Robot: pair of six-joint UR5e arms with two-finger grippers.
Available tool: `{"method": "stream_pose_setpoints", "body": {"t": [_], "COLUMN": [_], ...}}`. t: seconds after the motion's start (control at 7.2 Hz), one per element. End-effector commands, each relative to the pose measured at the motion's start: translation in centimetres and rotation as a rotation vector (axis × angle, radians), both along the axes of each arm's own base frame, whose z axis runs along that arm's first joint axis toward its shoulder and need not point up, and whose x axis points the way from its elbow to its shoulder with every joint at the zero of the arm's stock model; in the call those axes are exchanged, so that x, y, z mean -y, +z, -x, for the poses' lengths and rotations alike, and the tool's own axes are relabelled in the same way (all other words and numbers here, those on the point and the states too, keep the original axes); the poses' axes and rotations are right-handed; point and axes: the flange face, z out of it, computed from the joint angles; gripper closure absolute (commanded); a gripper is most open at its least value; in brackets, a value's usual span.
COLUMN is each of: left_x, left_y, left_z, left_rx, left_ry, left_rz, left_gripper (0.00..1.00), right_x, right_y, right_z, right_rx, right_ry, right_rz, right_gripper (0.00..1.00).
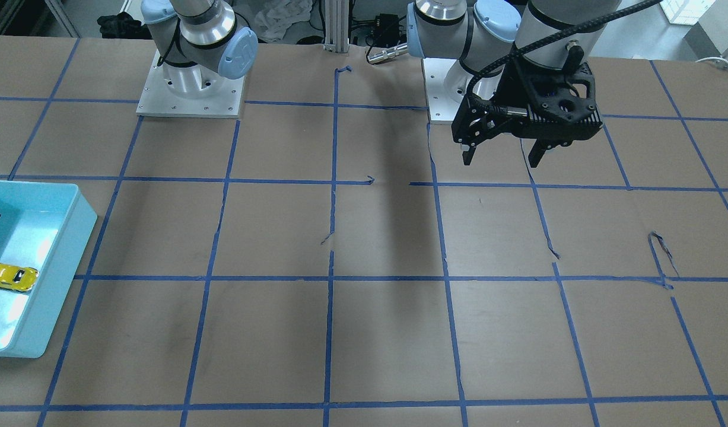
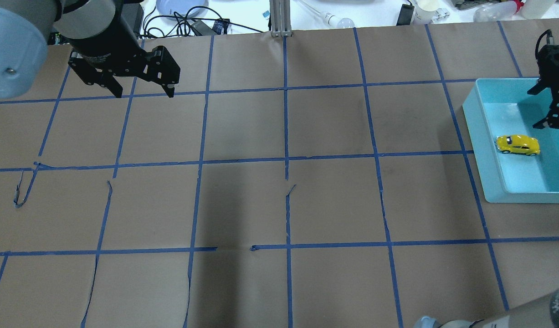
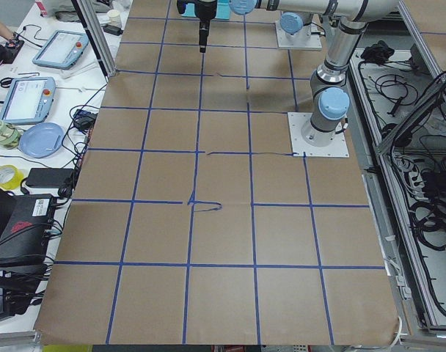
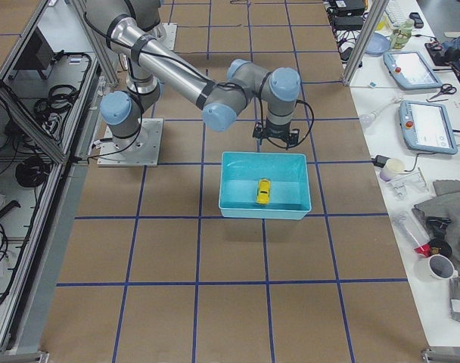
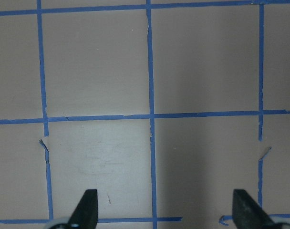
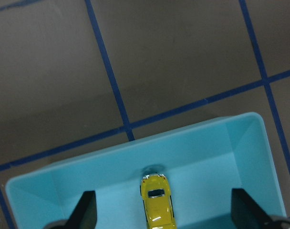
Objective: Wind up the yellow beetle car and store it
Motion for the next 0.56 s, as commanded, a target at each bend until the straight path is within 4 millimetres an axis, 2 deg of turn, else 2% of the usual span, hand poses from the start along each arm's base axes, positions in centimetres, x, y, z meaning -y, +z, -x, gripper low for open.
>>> {"method": "stream_pose_setpoints", "body": {"t": [0.0, 0.14, 0.42], "left_x": [0.0, 0.0, 0.0], "left_y": [0.0, -0.1, -0.1], "left_z": [0.0, 0.0, -0.1], "left_rx": [-0.001, 0.0, 0.0], "left_ry": [0.0, 0.0, 0.001], "left_rz": [0.001, -0.002, -0.002], "left_gripper": [0.0, 0.0, 0.0], "right_x": [-2.0, -3.3, -4.4], "right_y": [6.6, 8.6, 9.7], "right_z": [-8.3, -12.6, -22.3], "right_rx": [0.016, 0.017, 0.024], "right_ry": [-0.101, -0.202, -0.447], "right_rz": [-0.03, -0.044, -0.078], "right_gripper": [0.0, 0.0, 0.0]}}
